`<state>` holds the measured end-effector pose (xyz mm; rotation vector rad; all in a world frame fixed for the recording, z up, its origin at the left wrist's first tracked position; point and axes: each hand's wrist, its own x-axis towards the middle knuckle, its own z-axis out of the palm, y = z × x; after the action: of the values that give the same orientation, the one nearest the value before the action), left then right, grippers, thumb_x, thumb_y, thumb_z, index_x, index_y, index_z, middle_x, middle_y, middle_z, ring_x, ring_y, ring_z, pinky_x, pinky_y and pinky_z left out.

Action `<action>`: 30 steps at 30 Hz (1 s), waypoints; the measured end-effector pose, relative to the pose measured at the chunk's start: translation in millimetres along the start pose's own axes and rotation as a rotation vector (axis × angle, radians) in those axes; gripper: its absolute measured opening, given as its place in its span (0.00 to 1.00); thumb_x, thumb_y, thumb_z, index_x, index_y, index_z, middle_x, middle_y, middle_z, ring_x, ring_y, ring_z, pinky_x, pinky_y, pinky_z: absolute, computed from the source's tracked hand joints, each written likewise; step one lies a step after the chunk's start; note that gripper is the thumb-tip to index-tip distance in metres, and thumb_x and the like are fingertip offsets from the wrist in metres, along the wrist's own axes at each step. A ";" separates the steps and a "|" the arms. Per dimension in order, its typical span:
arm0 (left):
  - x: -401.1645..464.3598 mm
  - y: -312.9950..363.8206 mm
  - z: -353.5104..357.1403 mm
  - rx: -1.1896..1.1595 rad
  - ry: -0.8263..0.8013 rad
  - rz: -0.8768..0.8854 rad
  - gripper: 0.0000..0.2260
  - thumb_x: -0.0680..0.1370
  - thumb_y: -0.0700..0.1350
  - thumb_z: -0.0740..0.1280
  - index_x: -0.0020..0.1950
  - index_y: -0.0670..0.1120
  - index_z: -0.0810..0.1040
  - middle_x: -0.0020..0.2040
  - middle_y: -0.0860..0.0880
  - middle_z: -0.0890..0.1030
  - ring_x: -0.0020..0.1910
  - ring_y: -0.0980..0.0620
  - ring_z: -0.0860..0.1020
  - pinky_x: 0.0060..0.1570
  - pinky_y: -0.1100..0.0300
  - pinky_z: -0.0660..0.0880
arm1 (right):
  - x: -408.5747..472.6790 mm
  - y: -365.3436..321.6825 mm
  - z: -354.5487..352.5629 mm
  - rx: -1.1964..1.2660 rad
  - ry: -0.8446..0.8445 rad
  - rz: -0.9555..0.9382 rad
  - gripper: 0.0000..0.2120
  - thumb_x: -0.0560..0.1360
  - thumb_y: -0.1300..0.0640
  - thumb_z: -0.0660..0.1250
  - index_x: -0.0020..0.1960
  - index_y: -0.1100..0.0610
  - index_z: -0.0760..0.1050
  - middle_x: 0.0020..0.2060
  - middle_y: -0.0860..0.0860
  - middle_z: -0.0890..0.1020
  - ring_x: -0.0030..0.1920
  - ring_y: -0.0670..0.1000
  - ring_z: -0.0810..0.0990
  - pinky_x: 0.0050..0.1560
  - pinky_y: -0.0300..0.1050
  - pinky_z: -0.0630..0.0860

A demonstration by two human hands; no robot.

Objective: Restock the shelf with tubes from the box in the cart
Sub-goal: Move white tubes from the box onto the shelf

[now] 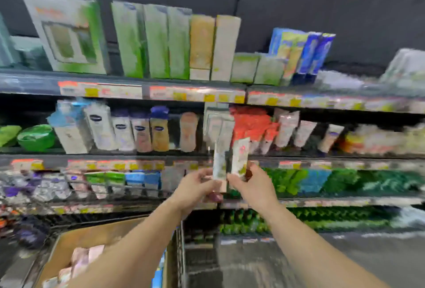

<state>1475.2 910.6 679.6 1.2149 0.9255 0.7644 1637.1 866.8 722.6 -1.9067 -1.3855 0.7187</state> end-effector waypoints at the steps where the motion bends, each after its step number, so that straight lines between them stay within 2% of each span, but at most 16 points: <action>1: 4.7 6.8 31.9 -0.009 -0.054 0.011 0.23 0.66 0.47 0.74 0.59 0.41 0.79 0.54 0.40 0.83 0.46 0.44 0.82 0.50 0.49 0.78 | -9.8 9.1 -31.4 0.001 0.034 -0.007 0.15 0.74 0.45 0.70 0.52 0.54 0.72 0.38 0.44 0.76 0.47 0.51 0.78 0.43 0.42 0.70; 3: 11.9 21.1 94.7 -0.048 -0.158 0.027 0.20 0.66 0.46 0.74 0.57 0.44 0.81 0.56 0.42 0.83 0.53 0.44 0.81 0.56 0.45 0.77 | -27.1 29.4 -88.8 0.001 0.091 -0.012 0.13 0.74 0.47 0.71 0.50 0.52 0.70 0.37 0.43 0.73 0.46 0.47 0.74 0.40 0.37 0.66; 5: 17.0 36.0 153.3 -0.101 -0.266 0.021 0.14 0.69 0.42 0.73 0.54 0.46 0.84 0.56 0.42 0.83 0.53 0.45 0.82 0.56 0.46 0.77 | -40.1 51.7 -141.3 0.008 0.153 -0.013 0.11 0.73 0.47 0.71 0.46 0.49 0.70 0.34 0.41 0.72 0.39 0.45 0.74 0.38 0.39 0.68; 7: 21.7 50.3 204.9 -0.134 -0.373 0.026 0.17 0.70 0.42 0.71 0.59 0.44 0.81 0.57 0.42 0.82 0.53 0.45 0.81 0.53 0.48 0.77 | -51.5 71.4 -188.3 0.019 0.202 0.005 0.11 0.73 0.46 0.71 0.43 0.47 0.70 0.32 0.41 0.73 0.35 0.43 0.73 0.37 0.38 0.70; 10: 35.3 68.0 272.9 -0.134 -0.467 0.029 0.23 0.69 0.40 0.70 0.64 0.40 0.76 0.58 0.40 0.82 0.51 0.45 0.82 0.48 0.52 0.78 | -63.2 99.2 -248.8 0.034 0.291 0.025 0.11 0.73 0.44 0.71 0.47 0.49 0.73 0.34 0.41 0.74 0.34 0.40 0.72 0.33 0.33 0.68; 12: 46.6 80.7 311.4 -0.109 -0.490 0.034 0.18 0.71 0.36 0.69 0.61 0.41 0.77 0.55 0.40 0.83 0.49 0.44 0.82 0.49 0.50 0.80 | -66.5 114.6 -281.9 0.032 0.354 0.026 0.11 0.73 0.45 0.71 0.43 0.47 0.70 0.34 0.40 0.73 0.34 0.38 0.71 0.30 0.31 0.67; 13: 53.1 86.0 328.0 -0.071 -0.491 0.050 0.14 0.74 0.34 0.67 0.59 0.42 0.78 0.54 0.41 0.83 0.50 0.43 0.81 0.52 0.48 0.79 | -66.6 122.0 -295.5 0.036 0.379 0.038 0.11 0.73 0.45 0.71 0.44 0.45 0.69 0.35 0.38 0.74 0.35 0.37 0.72 0.30 0.30 0.67; 15: 68.8 94.1 356.8 -0.017 -0.497 0.066 0.12 0.78 0.32 0.62 0.56 0.45 0.78 0.53 0.43 0.84 0.50 0.43 0.81 0.54 0.47 0.78 | -61.3 138.2 -320.2 0.063 0.419 0.067 0.11 0.73 0.45 0.71 0.49 0.44 0.70 0.39 0.37 0.76 0.40 0.38 0.75 0.35 0.33 0.69; 17: 92.6 96.3 380.8 0.004 -0.516 0.081 0.13 0.78 0.32 0.62 0.59 0.45 0.77 0.54 0.43 0.83 0.51 0.43 0.81 0.51 0.49 0.79 | -49.7 154.6 -342.5 0.084 0.449 0.093 0.12 0.73 0.45 0.71 0.52 0.43 0.71 0.43 0.37 0.77 0.44 0.41 0.77 0.39 0.37 0.72; 19: 123.3 94.9 403.4 0.008 -0.520 0.105 0.15 0.77 0.33 0.64 0.62 0.44 0.75 0.56 0.43 0.82 0.52 0.43 0.82 0.47 0.53 0.79 | -31.6 171.0 -364.3 0.082 0.474 0.110 0.13 0.72 0.43 0.71 0.52 0.42 0.71 0.45 0.38 0.78 0.45 0.41 0.77 0.40 0.37 0.73; 21: 156.7 95.6 422.4 0.002 -0.492 0.121 0.15 0.75 0.34 0.65 0.62 0.43 0.75 0.56 0.42 0.82 0.51 0.43 0.82 0.45 0.53 0.79 | -7.7 186.1 -386.6 0.093 0.500 0.118 0.15 0.71 0.39 0.70 0.53 0.44 0.74 0.46 0.40 0.81 0.45 0.43 0.79 0.42 0.41 0.75; 23: 192.3 101.8 438.6 -0.029 -0.495 0.132 0.14 0.73 0.35 0.66 0.59 0.41 0.75 0.53 0.39 0.82 0.45 0.43 0.81 0.41 0.52 0.76 | 21.6 200.0 -410.0 0.107 0.517 0.136 0.15 0.71 0.38 0.70 0.53 0.44 0.75 0.45 0.40 0.81 0.45 0.44 0.79 0.45 0.43 0.77; 25: 233.0 113.3 453.4 -0.057 -0.479 0.136 0.12 0.74 0.34 0.66 0.57 0.39 0.73 0.47 0.35 0.81 0.42 0.40 0.79 0.40 0.51 0.72 | 52.2 209.4 -434.5 0.107 0.521 0.157 0.10 0.73 0.41 0.70 0.48 0.43 0.71 0.42 0.40 0.78 0.43 0.43 0.77 0.43 0.42 0.76; 27: 276.3 131.0 468.0 -0.007 -0.461 0.178 0.10 0.77 0.34 0.65 0.57 0.41 0.74 0.46 0.37 0.81 0.43 0.40 0.78 0.41 0.50 0.74 | 86.8 220.1 -462.3 0.115 0.547 0.161 0.10 0.74 0.44 0.70 0.51 0.46 0.73 0.45 0.43 0.80 0.43 0.44 0.78 0.42 0.41 0.76; 30: 330.3 167.5 494.9 0.086 -0.489 0.268 0.11 0.76 0.39 0.70 0.56 0.49 0.78 0.52 0.47 0.84 0.50 0.47 0.81 0.48 0.52 0.79 | 139.6 233.6 -504.5 0.135 0.573 0.174 0.13 0.74 0.46 0.71 0.55 0.49 0.75 0.45 0.42 0.80 0.43 0.40 0.77 0.38 0.35 0.73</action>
<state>2063.8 1022.4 831.1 1.5334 0.4015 0.5974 2195.6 852.3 851.0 -1.9340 -0.8039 0.2917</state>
